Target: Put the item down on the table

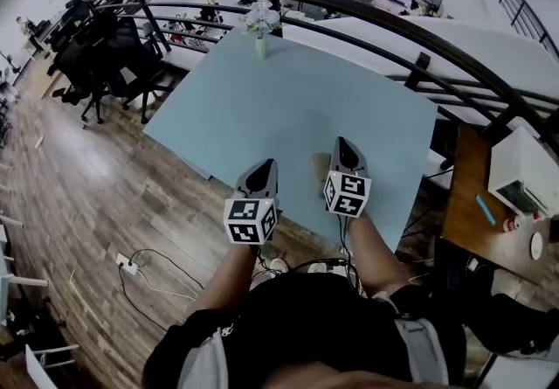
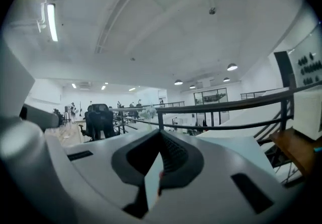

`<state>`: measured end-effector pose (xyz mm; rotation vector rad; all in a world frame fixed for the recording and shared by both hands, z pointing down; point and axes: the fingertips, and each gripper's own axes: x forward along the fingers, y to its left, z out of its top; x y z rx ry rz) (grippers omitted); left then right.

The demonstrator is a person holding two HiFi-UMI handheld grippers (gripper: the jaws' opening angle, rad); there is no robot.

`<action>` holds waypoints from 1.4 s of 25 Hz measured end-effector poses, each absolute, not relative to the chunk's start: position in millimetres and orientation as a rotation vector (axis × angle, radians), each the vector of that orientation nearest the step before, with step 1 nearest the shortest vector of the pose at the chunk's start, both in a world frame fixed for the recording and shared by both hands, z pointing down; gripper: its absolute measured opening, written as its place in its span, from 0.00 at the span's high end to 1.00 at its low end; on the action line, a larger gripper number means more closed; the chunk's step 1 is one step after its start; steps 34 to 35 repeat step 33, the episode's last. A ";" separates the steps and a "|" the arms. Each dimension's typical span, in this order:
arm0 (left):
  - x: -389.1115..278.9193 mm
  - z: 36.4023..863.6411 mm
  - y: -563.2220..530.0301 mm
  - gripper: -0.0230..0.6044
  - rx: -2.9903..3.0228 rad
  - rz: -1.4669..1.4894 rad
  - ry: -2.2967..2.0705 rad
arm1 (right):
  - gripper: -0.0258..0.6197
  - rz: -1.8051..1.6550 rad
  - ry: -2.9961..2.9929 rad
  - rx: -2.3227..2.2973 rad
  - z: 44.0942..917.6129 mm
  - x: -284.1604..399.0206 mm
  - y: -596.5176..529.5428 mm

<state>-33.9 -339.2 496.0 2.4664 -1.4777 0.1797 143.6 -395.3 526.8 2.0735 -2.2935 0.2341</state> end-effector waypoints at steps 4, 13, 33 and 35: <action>-21.6 485.5 -339.7 0.94 2.506 0.162 -1.454 | 0.96 0.157 -2.386 2.125 474.7 147.0 -379.6; -8.2 464.9 -342.0 0.94 2.569 0.122 -1.439 | 0.96 0.070 -2.464 2.134 430.8 149.0 -344.2; -12.5 455.6 -337.3 0.94 2.604 0.100 -1.420 | 0.96 0.066 -2.481 2.093 426.1 132.9 -333.5; -12.5 455.6 -337.3 0.94 2.604 0.100 -1.420 | 0.96 0.066 -2.481 2.093 426.1 132.9 -333.5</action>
